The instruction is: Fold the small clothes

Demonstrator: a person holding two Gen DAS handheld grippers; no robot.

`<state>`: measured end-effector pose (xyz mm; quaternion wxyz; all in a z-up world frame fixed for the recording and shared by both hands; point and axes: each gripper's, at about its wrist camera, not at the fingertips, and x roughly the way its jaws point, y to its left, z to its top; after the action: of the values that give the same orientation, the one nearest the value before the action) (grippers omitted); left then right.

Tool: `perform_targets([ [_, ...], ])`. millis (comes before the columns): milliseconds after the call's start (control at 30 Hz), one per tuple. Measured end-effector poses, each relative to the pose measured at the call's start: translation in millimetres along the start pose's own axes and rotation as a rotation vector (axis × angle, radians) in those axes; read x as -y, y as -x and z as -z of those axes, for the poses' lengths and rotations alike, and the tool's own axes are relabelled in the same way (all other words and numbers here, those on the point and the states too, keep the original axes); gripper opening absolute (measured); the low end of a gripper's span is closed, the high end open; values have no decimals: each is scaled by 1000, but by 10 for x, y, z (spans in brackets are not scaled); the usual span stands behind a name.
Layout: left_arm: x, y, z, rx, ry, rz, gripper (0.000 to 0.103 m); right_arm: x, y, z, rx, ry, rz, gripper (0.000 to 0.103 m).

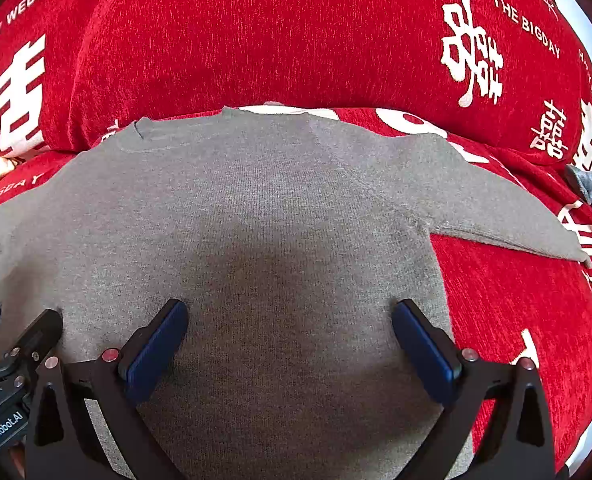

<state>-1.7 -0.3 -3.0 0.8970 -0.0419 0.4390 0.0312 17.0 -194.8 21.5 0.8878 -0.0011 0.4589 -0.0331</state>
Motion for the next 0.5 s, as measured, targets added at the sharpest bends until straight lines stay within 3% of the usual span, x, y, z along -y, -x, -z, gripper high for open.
perform_targets([
  [500, 5, 22, -2, 0, 0, 0, 103, -11, -75, 59, -20, -2, -2, 102],
])
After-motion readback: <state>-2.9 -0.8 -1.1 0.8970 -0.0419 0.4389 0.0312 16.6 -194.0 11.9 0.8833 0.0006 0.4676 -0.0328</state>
